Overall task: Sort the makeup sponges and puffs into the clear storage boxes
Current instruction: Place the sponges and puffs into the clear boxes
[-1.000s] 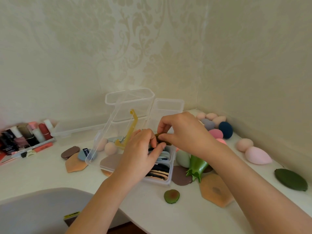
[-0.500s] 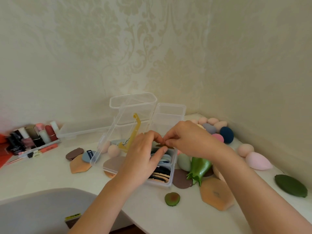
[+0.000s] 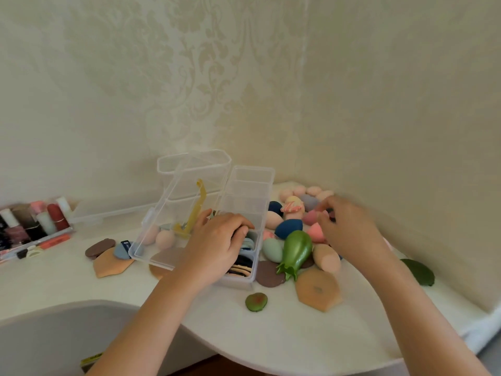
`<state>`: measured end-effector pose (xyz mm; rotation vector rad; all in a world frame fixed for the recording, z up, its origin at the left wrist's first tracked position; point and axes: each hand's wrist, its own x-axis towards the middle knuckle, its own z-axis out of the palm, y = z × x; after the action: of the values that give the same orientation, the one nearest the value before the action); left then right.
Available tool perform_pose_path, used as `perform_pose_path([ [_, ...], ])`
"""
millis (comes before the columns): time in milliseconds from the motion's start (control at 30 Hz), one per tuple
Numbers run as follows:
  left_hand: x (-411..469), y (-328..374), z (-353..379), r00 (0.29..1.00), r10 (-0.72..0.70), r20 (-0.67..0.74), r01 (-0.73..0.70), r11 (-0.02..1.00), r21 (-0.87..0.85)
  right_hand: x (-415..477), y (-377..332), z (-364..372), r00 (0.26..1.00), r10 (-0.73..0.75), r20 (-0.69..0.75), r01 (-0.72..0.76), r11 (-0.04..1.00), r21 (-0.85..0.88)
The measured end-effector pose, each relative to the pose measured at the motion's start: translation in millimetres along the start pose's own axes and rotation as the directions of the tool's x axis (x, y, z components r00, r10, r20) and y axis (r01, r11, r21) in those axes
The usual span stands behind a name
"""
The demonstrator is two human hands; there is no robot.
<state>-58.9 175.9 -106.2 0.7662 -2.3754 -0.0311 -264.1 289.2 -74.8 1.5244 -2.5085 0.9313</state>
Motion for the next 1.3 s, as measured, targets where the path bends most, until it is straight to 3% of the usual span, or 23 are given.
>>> perform_pose_path([
  [133,-0.2,2.9,-1.6,1.0,-0.007,0.025,0.007,1.0,0.008,-6.4,27.4,8.0,0.965,0.181,0.19,-0.095,0.915,-0.391],
  [333,-3.2,1.7,-0.6,1.0,0.007,0.005,-0.007,1.0,-0.002,-17.4,46.4,-13.3,0.906,0.413,0.095,-0.332,0.831,-0.446],
  [433,-4.6,1.8,-0.2,1.0,0.002,-0.003,-0.002,1.0,0.022,-19.9,60.9,-12.8,0.917,0.391,0.08,-0.334,0.862,-0.381],
  [567,-4.3,1.3,0.0,1.0,-0.011,0.013,0.01,0.999,0.054,-28.6,72.2,-2.5,0.944,0.318,0.088,-0.248,0.859,-0.447],
  [767,-5.4,2.0,-0.5,1.0,-0.001,0.006,0.001,0.998,0.056,-46.5,87.2,-5.7,0.99,0.136,-0.045,-0.14,0.853,-0.503],
  [933,-4.9,2.0,0.4,1.0,-0.003,0.009,0.002,0.998,0.059,-50.0,78.7,-13.5,0.975,0.166,-0.151,-0.206,0.927,-0.313],
  [1067,-5.6,3.9,-1.7,1.0,0.004,0.014,-0.004,0.999,0.044,-36.3,64.2,-13.7,0.978,0.135,-0.159,-0.145,0.988,-0.051],
  [1200,-7.1,3.4,-2.9,1.0,0.013,0.0,-0.013,1.0,-0.011,-18.5,51.8,-9.9,0.991,0.102,-0.092,-0.092,0.99,0.105],
  [1300,-8.8,0.3,-0.9,0.995,0.064,-0.079,-0.067,0.997,-0.037,-8.9,51.3,-10.0,0.98,0.14,-0.138,-0.1,0.96,0.262],
])
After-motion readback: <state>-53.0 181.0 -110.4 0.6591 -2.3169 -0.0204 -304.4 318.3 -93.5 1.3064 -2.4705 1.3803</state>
